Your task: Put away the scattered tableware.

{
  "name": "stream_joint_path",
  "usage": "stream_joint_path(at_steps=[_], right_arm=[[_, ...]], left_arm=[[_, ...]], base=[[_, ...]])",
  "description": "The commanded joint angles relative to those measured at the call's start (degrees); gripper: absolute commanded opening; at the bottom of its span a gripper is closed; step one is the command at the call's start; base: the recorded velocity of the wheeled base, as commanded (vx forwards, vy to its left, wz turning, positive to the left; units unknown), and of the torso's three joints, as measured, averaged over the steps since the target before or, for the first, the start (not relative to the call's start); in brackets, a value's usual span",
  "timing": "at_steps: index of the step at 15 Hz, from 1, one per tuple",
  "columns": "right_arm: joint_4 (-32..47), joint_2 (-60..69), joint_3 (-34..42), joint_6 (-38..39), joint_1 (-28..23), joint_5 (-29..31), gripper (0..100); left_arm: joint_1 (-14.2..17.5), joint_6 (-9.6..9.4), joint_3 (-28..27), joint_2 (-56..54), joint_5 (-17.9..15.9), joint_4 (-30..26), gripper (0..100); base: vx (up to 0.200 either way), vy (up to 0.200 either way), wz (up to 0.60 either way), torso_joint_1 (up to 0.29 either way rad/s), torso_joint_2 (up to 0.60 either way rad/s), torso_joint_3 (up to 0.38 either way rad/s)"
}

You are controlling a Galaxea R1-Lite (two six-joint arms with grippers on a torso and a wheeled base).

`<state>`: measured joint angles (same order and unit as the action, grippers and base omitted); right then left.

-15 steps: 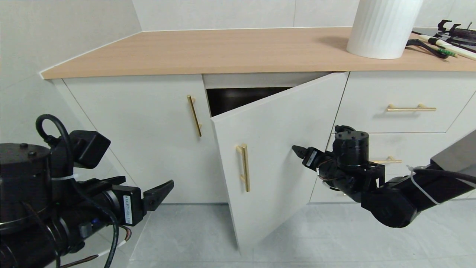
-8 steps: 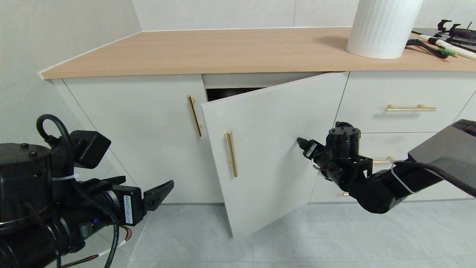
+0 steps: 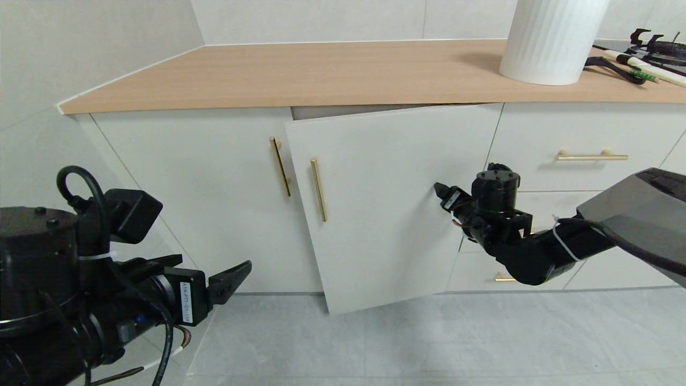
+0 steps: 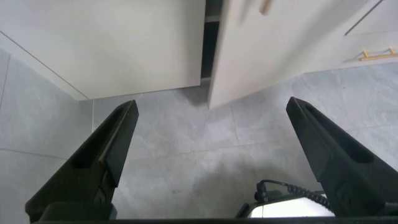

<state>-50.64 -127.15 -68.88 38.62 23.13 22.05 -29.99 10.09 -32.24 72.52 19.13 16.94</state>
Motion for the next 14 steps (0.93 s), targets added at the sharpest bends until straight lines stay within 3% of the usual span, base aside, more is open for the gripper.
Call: stream_joint_path(at_steps=[1, 14], right_arm=[[-0.07, -1.96, -1.52, 0.05, -0.98, 0.1, 100], [0.28, -4.07, -4.69, 1.37, -3.97, 0.18, 100]], left_arm=[[0.02, 0.01, -0.01, 0.16, 0.03, 0.02, 100], [0.02, 0.01, -0.01, 0.25, -0.05, 0.02, 100]], base=[[0.0, 0.0, 0.0, 0.0, 0.0, 0.0], [0.0, 0.0, 0.0, 0.0, 0.0, 0.0]])
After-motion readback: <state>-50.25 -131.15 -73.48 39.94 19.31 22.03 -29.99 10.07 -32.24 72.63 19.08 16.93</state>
